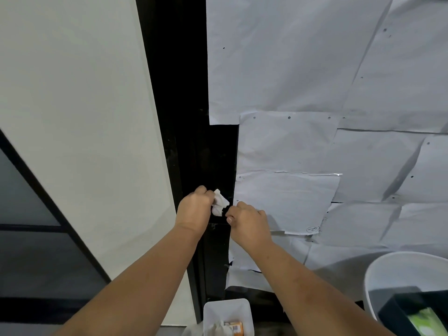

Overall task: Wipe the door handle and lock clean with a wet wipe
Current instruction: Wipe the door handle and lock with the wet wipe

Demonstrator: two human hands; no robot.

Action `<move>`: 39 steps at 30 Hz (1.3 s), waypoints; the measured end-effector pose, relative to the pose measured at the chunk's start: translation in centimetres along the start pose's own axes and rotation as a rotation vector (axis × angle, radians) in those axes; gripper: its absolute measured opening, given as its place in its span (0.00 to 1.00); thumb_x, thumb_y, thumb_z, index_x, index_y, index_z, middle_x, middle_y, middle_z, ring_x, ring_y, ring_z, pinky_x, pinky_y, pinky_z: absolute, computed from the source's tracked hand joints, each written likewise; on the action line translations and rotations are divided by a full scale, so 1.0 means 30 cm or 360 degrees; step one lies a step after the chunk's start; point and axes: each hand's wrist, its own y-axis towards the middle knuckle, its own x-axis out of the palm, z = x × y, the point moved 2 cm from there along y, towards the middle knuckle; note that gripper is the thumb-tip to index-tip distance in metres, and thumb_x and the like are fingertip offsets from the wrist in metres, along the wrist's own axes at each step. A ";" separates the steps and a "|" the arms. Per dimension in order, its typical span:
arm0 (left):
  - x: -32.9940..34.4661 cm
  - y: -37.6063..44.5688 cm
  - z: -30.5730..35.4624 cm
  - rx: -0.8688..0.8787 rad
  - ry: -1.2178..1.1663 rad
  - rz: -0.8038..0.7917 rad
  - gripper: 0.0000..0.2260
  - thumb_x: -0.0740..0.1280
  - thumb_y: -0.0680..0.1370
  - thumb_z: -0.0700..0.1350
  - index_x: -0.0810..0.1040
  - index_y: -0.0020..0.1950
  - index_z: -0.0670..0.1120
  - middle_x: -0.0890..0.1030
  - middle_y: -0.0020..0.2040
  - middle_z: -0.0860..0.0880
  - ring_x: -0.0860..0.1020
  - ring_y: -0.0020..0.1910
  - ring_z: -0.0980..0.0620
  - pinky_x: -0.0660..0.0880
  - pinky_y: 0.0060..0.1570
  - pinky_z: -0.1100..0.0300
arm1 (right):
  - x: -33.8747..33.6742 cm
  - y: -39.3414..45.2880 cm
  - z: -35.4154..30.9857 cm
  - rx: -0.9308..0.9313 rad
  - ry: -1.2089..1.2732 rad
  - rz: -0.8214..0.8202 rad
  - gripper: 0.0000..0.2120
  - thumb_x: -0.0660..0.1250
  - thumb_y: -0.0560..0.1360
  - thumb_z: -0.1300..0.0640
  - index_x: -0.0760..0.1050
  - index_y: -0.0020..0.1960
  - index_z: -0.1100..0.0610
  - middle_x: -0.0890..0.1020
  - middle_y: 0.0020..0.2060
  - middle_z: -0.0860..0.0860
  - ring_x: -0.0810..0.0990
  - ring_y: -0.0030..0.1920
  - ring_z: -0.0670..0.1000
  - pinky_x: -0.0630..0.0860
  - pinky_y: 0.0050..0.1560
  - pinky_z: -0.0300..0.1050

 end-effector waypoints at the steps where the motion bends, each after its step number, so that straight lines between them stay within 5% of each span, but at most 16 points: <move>1: 0.002 -0.002 0.001 -0.0080 -0.0038 -0.0001 0.12 0.78 0.61 0.32 0.80 0.39 0.41 0.77 0.36 0.45 0.76 0.26 0.48 0.68 0.24 0.63 | -0.001 0.000 -0.002 0.0005 -0.0004 -0.0006 0.10 0.59 0.76 0.59 0.77 0.52 0.50 0.75 0.45 0.48 0.75 0.46 0.52 0.62 0.45 0.45; 4: 0.011 -0.009 -0.012 -0.0305 -0.0165 0.0084 0.05 0.67 0.77 0.37 0.79 0.52 0.41 0.80 0.47 0.44 0.80 0.42 0.48 0.71 0.37 0.61 | -0.005 -0.003 -0.004 0.0019 0.0013 -0.0020 0.10 0.59 0.76 0.59 0.77 0.52 0.50 0.75 0.45 0.49 0.75 0.47 0.52 0.61 0.45 0.45; 7: 0.029 -0.028 -0.025 -0.0433 -0.0125 0.0133 0.08 0.61 0.81 0.39 0.79 0.49 0.40 0.82 0.44 0.45 0.80 0.41 0.49 0.74 0.39 0.60 | -0.008 -0.006 -0.008 0.0009 0.0025 -0.0027 0.10 0.58 0.77 0.59 0.77 0.52 0.51 0.75 0.45 0.49 0.75 0.47 0.53 0.62 0.45 0.45; 15: 0.036 -0.024 -0.002 -0.0175 -0.0079 0.0083 0.08 0.72 0.70 0.33 0.80 0.45 0.42 0.77 0.41 0.45 0.74 0.32 0.50 0.72 0.30 0.61 | -0.007 -0.011 -0.008 0.0031 0.0024 -0.0026 0.10 0.58 0.76 0.60 0.77 0.50 0.51 0.70 0.41 0.47 0.74 0.45 0.53 0.62 0.45 0.45; 22: 0.033 0.000 -0.002 0.0243 0.0052 0.0114 0.14 0.76 0.63 0.32 0.83 0.46 0.45 0.77 0.46 0.47 0.76 0.41 0.48 0.75 0.33 0.59 | -0.012 -0.011 -0.008 0.0022 0.0051 -0.0011 0.11 0.58 0.77 0.58 0.77 0.54 0.51 0.75 0.45 0.50 0.75 0.46 0.53 0.63 0.46 0.46; 26: 0.024 -0.006 0.005 -0.0117 -0.0105 0.0275 0.08 0.68 0.74 0.34 0.83 0.48 0.44 0.79 0.46 0.46 0.78 0.40 0.47 0.72 0.36 0.59 | -0.010 -0.011 -0.004 0.0034 0.0063 -0.0031 0.11 0.58 0.78 0.58 0.77 0.54 0.51 0.75 0.46 0.50 0.75 0.47 0.53 0.64 0.47 0.47; 31: 0.011 -0.006 -0.011 -0.0357 0.0019 0.0136 0.07 0.63 0.80 0.39 0.81 0.49 0.40 0.80 0.45 0.44 0.79 0.41 0.48 0.71 0.36 0.61 | -0.008 -0.011 -0.002 0.0037 0.0059 -0.0039 0.11 0.57 0.78 0.58 0.77 0.53 0.51 0.76 0.46 0.50 0.75 0.47 0.53 0.63 0.48 0.46; 37: 0.028 -0.040 0.001 -0.0537 -0.0292 0.0256 0.12 0.63 0.78 0.42 0.72 0.35 0.40 0.75 0.31 0.45 0.72 0.27 0.51 0.64 0.26 0.63 | -0.013 -0.012 -0.006 0.0026 0.0063 -0.0060 0.11 0.57 0.78 0.57 0.77 0.53 0.50 0.76 0.46 0.50 0.76 0.47 0.53 0.66 0.49 0.48; 39: 0.039 -0.064 0.003 -0.0560 -0.0461 0.0361 0.12 0.63 0.78 0.41 0.76 0.36 0.37 0.74 0.32 0.45 0.70 0.26 0.53 0.63 0.25 0.64 | -0.013 -0.011 -0.006 0.0026 0.0066 -0.0066 0.10 0.57 0.78 0.57 0.77 0.53 0.50 0.75 0.45 0.50 0.75 0.47 0.53 0.65 0.48 0.47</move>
